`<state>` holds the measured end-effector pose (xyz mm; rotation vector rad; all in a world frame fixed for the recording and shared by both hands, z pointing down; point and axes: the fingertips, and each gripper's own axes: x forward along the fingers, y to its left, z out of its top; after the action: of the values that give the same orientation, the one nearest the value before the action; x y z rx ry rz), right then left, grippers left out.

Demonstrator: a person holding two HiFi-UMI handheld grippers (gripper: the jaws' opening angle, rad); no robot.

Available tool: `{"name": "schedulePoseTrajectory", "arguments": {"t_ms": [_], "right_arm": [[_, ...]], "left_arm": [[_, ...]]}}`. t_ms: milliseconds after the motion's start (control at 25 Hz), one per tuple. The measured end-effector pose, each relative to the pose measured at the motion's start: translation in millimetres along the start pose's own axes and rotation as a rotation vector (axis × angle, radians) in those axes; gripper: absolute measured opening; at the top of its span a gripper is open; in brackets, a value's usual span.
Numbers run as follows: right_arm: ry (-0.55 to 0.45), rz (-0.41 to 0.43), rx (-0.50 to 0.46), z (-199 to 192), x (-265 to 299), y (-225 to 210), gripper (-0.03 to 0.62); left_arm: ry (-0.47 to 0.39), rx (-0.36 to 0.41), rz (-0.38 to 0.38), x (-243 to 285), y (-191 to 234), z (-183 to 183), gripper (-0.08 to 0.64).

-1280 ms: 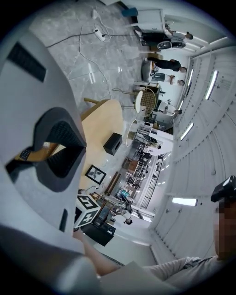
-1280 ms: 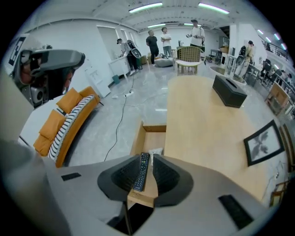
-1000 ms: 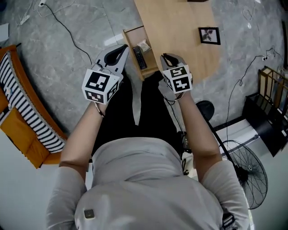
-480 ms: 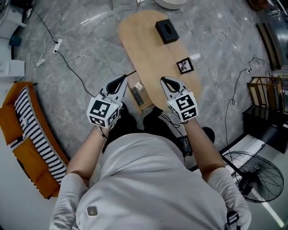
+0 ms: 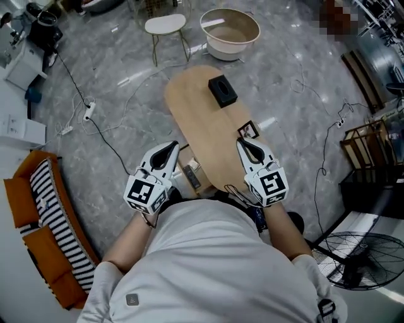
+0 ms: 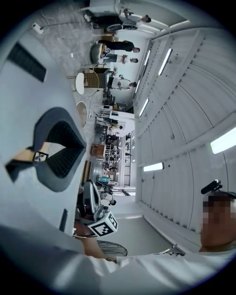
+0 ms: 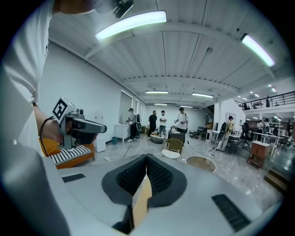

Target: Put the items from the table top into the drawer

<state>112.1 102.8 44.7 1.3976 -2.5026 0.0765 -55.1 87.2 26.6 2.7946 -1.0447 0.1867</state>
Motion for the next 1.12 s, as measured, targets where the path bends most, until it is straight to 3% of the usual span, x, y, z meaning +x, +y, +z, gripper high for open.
{"name": "schedulePoseTrajectory", "arguments": {"t_ms": [560,840,1120], "right_arm": [[-0.101,0.069,-0.049,26.7,-34.5,-9.1,0.028],[-0.103,-0.010,-0.038,31.9,-55.4,17.0,0.028],[-0.110,-0.096,-0.029,47.4,-72.6,72.1,0.028]], "left_arm": [[-0.048,0.022,0.070,-0.5,-35.9,24.8,0.009],[-0.068,0.058,0.001,-33.6,-39.4,34.7,0.009],[-0.080,0.075,-0.066,-96.6,-27.2,38.0,0.009]]}}
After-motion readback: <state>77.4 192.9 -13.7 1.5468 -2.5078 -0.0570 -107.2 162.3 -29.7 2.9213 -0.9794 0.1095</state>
